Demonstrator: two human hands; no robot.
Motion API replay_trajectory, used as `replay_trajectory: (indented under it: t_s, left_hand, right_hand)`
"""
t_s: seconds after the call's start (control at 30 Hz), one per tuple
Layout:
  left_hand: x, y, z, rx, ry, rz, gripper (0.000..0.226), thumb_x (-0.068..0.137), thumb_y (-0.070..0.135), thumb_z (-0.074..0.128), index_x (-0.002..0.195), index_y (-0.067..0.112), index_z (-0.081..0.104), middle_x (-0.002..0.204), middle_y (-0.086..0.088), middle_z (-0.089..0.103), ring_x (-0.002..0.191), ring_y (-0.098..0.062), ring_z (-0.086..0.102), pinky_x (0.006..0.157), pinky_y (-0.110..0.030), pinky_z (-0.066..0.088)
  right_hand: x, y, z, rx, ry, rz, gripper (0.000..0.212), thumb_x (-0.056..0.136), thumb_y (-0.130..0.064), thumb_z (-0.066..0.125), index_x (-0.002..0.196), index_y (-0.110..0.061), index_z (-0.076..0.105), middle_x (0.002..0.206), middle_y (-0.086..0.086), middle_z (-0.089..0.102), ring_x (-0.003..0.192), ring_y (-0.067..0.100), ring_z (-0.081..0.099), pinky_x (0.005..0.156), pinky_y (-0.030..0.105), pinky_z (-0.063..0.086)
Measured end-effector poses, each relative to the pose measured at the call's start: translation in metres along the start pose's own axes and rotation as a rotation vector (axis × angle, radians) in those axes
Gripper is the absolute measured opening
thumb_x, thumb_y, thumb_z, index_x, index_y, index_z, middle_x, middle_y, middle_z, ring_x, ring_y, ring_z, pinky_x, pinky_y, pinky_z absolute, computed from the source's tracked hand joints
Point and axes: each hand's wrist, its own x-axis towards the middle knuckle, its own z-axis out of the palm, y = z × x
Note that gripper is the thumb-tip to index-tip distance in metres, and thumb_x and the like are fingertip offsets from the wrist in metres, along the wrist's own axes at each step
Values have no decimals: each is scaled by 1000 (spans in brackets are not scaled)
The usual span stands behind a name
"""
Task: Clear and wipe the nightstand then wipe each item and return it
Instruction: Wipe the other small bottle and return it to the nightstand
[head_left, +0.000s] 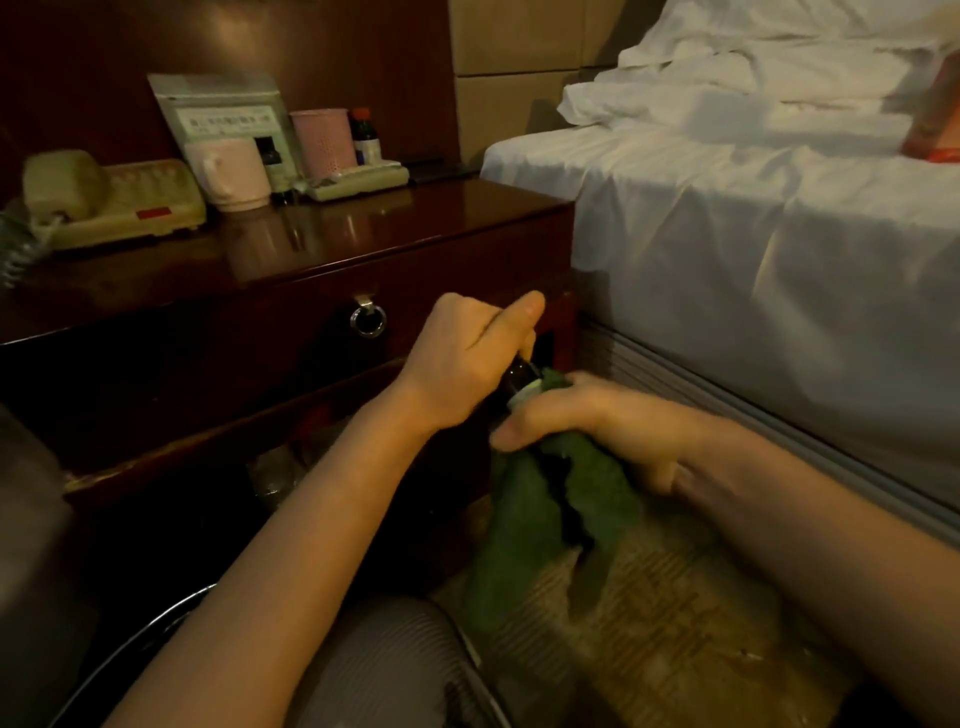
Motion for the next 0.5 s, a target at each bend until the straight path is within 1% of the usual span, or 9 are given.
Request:
replay_trajectory:
  t_s: [0.07, 0.13, 0.2, 0.27, 0.33, 0.37, 0.43, 0.47, 0.5]
  left_hand:
    - [-5, -3, -1, -102, 81, 107, 55, 93, 32, 39, 42, 16, 54, 39, 15, 42, 38, 0, 42, 47, -13, 31]
    - [-3, -3, -4, -55, 178, 164, 51, 93, 33, 38, 49, 18, 58, 44, 14, 48, 41, 2, 47, 50, -13, 34]
    - [-1, 1, -7, 116, 154, 41, 55, 92, 47, 36, 49, 20, 58, 46, 11, 50, 47, -2, 51, 55, -25, 40]
    - [3, 8, -4, 448, -85, -216, 62, 95, 56, 30, 57, 15, 57, 53, 6, 49, 55, -14, 51, 61, -34, 39]
    - [10, 11, 4, 705, -210, -320, 60, 98, 55, 24, 58, 18, 48, 59, 4, 44, 55, -15, 41, 60, -33, 33]
    - [12, 14, 7, 734, -204, -326, 58, 98, 54, 24, 57, 19, 44, 60, 4, 42, 55, -15, 39, 60, -32, 31]
    - [11, 14, 4, 698, -117, -303, 58, 99, 50, 28, 52, 19, 41, 56, 5, 41, 57, -17, 40, 62, -32, 30]
    - [8, 11, 1, 616, -55, -273, 60, 99, 48, 32, 47, 19, 41, 51, 6, 41, 54, -16, 40, 61, -32, 30]
    - [5, 9, -1, 480, -9, -216, 62, 98, 47, 36, 43, 19, 42, 43, 6, 40, 48, -12, 40, 58, -32, 30]
  right_hand:
    - [-2, -2, 1, 242, -244, 113, 13, 68, -10, 62, 58, -11, 70, 62, 5, 67, 54, 14, 64, 55, 22, 53]
    - [2, -4, 0, 189, -210, 86, 12, 70, -9, 63, 61, -11, 70, 60, 4, 66, 52, 14, 63, 53, 22, 52]
    - [9, -3, -2, -51, 113, -29, 14, 70, -6, 72, 61, -14, 66, 56, 0, 63, 50, 12, 60, 52, 23, 49]
    - [12, 5, -4, -560, 512, -125, 21, 65, -19, 76, 53, -19, 59, 55, -5, 60, 53, 14, 59, 52, 27, 44]
    - [14, 12, -1, -1071, 738, -134, 23, 67, -32, 71, 60, -21, 52, 61, -4, 58, 62, 21, 59, 54, 29, 40]
    - [16, 14, -1, -1152, 792, -181, 23, 68, -33, 69, 61, -22, 49, 63, -4, 56, 64, 23, 58, 55, 29, 39]
    - [17, 14, -3, -966, 750, -259, 27, 65, -29, 71, 55, -21, 47, 59, -3, 56, 59, 21, 57, 53, 29, 37]
    - [18, 13, -6, -747, 648, -268, 30, 63, -24, 75, 51, -19, 47, 57, -2, 57, 55, 19, 55, 53, 30, 38]
    - [16, 10, -8, -485, 457, -244, 30, 61, -16, 78, 50, -17, 50, 57, 0, 56, 53, 17, 54, 53, 30, 39]
